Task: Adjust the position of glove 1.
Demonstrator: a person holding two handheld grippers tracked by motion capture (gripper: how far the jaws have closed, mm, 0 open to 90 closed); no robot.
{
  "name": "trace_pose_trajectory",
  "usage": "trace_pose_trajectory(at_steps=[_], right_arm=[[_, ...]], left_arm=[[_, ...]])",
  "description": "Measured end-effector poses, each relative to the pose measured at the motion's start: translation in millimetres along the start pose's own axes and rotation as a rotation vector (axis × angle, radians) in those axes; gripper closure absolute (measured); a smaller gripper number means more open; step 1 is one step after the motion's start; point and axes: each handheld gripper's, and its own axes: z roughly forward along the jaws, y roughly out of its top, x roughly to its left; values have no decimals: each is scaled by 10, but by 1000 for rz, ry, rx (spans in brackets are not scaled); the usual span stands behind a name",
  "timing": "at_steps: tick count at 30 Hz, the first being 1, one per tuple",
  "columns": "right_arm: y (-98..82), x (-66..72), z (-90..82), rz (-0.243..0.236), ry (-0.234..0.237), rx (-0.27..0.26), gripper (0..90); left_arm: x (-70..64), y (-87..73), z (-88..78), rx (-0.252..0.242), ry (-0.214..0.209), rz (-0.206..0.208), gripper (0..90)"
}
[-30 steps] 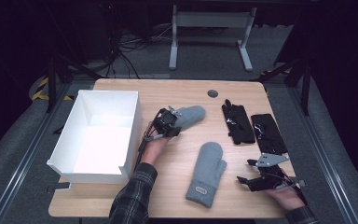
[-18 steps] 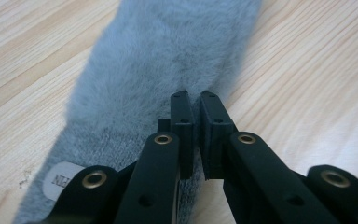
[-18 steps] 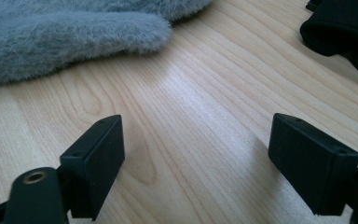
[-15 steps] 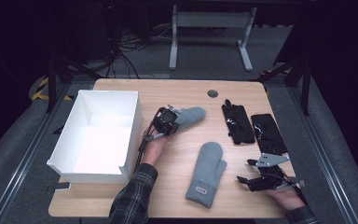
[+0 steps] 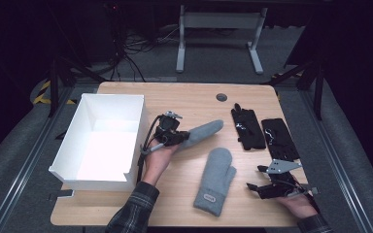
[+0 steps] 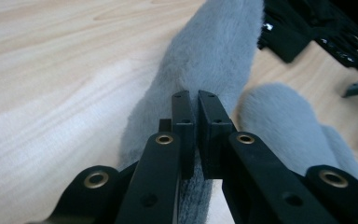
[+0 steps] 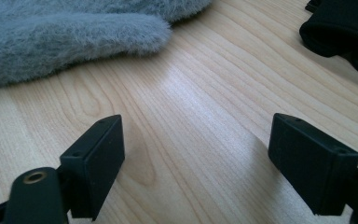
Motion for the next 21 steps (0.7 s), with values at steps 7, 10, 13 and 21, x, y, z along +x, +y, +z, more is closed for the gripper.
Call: trace_pose_trajectory(at_steps=[7, 10, 13, 21], right_arm=[[2, 2, 2, 1, 1, -1, 190], [4, 3, 6, 1, -2, -1, 189], [4, 4, 7, 3, 0, -2, 189], [1, 3, 8, 2, 1, -5, 189]], left_arm=[[-180, -153, -166, 6, -65, -22, 868], [-193, -219, -140, 20, -69, -20, 866], [-135, -236, -91, 32, -42, -19, 861], [61, -148, -26, -19, 126, -14, 790]])
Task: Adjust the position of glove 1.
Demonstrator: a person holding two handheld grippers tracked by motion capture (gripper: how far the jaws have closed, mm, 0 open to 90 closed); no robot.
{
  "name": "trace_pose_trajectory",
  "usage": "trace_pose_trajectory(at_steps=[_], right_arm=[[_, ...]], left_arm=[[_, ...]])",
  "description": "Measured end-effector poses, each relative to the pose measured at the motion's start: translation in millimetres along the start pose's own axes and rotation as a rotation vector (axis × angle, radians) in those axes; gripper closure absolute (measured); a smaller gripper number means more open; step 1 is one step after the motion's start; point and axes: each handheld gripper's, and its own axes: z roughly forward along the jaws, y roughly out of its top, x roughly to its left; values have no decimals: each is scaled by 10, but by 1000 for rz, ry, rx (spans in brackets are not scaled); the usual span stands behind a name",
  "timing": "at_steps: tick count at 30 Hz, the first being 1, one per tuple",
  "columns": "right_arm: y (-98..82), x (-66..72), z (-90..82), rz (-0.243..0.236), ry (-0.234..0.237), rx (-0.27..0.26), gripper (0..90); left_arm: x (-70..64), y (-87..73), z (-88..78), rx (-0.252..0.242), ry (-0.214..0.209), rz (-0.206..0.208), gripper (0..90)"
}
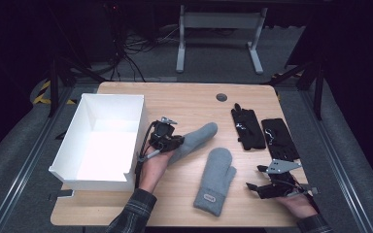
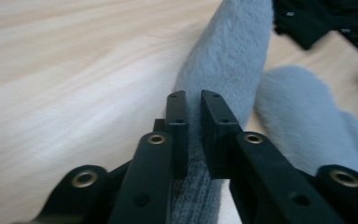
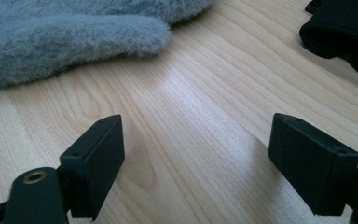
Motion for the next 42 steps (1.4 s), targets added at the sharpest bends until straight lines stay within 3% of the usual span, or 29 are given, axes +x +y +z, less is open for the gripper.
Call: trace_pose_trajectory(at_steps=[2, 4, 6, 11, 15, 20, 26, 28, 30, 31, 33, 36, 40, 42], right_arm=[[0, 0, 0, 0, 0, 0, 189], [-1, 0, 0, 0, 1, -1, 189], [0, -1, -1, -1, 1, 0, 189], [0, -1, -2, -2, -1, 2, 189], [0, 0, 0, -1, 1, 0, 190], [-1, -1, -1, -2, 2, 0, 189], [0, -1, -2, -3, 0, 1, 190], [0, -1, 0, -2, 3, 0, 189], [1, 0, 1, -5, 3, 0, 189], [2, 2, 2, -3, 4, 0, 190], [3, 3, 3, -3, 4, 0, 189], [3, 2, 3, -3, 4, 0, 190], [2, 1, 4, -4, 6, -1, 190], [4, 1, 6, -5, 6, -1, 190]], left_arm=[[6, 33, -3, -6, 46, 20, 714], [9, 58, -10, -4, 64, 35, 677], [1, 73, -15, -6, 67, 40, 659], [-27, 62, 43, 30, 70, 97, 599], [-8, 39, 178, 74, 117, 140, 532], [43, 2, 304, 125, 121, 154, 536], [19, -80, 353, 142, 104, 189, 521], [4, -86, 370, 158, 119, 215, 566], [4, -93, 399, 177, 131, 225, 705], [9, -92, 412, 182, 136, 230, 705], [25, -76, 421, 185, 139, 217, 827], [32, -43, 386, 183, 113, 168, 846], [-21, -27, 309, 150, -5, 81, 846], [-70, -17, 291, 144, -45, 68, 842]])
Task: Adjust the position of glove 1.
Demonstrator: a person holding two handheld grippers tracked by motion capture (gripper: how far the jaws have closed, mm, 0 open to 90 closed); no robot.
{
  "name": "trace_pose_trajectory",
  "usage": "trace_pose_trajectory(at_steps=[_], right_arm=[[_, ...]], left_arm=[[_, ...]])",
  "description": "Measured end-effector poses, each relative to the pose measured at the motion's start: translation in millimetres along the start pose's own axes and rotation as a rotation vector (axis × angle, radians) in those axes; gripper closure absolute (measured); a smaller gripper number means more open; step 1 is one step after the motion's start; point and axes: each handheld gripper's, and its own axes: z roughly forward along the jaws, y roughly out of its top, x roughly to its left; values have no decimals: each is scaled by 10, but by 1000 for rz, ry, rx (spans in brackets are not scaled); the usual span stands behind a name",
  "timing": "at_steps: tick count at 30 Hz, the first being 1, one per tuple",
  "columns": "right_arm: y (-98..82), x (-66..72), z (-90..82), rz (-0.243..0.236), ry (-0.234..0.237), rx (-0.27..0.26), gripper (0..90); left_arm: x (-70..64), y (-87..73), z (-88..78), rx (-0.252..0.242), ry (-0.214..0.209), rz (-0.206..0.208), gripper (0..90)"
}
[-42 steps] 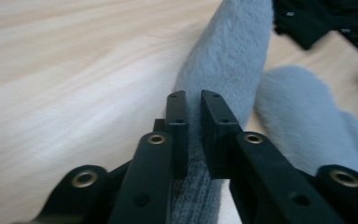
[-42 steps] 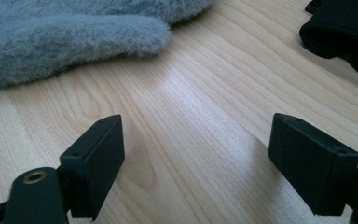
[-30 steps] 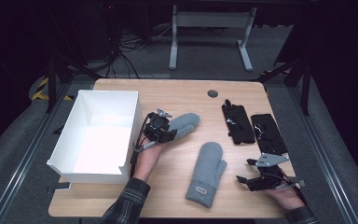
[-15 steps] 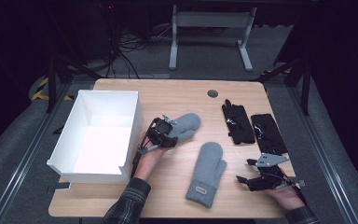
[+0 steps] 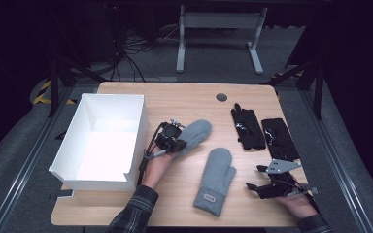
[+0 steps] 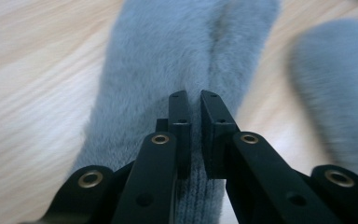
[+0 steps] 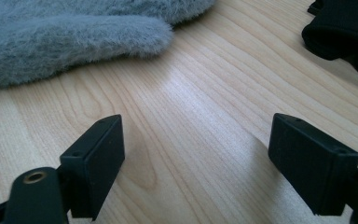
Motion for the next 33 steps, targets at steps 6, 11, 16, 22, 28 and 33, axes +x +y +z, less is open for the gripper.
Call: trace_pose_trajectory(at_steps=[6, 11, 16, 22, 28, 33], right_arm=[[0, 1, 0, 0, -1, 1, 190], [0, 2, -1, 0, -1, 1, 190], [0, 1, -1, -1, 0, 1, 190], [5, 3, -1, -1, 1, 4, 193], [33, 9, -8, 0, -5, 21, 239], [103, 45, -77, -4, 53, -5, 561]], left_arm=[[-215, -13, 91, 19, -76, 32, 783], [-253, 16, 72, -35, -40, 91, 689], [-116, 94, 33, -62, -3, 140, 610], [-73, 43, 239, 16, 9, 191, 584], [-91, 39, 290, 30, 26, 179, 836], [-64, 78, 122, -23, -15, 124, 871]])
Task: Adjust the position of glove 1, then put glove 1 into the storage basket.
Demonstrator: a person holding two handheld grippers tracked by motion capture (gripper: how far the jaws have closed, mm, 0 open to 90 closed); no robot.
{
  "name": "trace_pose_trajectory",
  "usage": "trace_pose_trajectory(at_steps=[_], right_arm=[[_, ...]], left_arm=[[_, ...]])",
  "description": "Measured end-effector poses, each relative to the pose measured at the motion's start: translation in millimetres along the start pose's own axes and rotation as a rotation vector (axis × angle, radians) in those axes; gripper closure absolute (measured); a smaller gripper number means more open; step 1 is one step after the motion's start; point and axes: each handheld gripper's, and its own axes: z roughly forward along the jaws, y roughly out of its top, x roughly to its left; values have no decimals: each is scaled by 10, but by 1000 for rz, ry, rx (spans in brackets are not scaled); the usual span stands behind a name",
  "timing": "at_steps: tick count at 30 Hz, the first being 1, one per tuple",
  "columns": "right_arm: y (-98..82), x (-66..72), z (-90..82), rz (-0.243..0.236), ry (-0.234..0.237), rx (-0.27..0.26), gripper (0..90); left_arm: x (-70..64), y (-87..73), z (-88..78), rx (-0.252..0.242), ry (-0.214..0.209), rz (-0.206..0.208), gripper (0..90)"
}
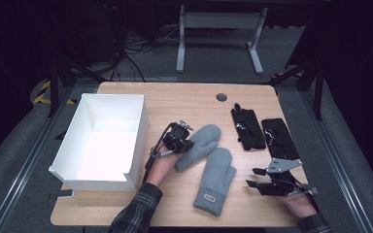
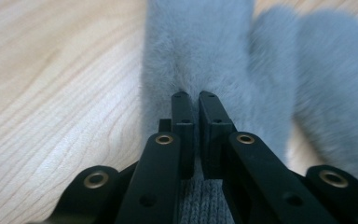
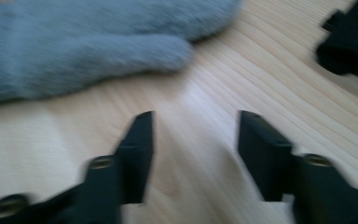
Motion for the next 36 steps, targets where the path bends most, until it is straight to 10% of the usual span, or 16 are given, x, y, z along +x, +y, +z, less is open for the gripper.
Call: trace_pose_trajectory(at_steps=[4, 16, 36], right_arm=[[88, 158, -6, -46, 72, -14, 892], [291, 596, 313, -164, 266, 53, 900], [608, 790, 719, -193, 272, 50, 900]], left_arm=[[-8, 6, -92, -9, 5, -8, 874], [-20, -57, -198, -43, -33, -46, 875], [16, -80, -555, -146, -136, -118, 877]])
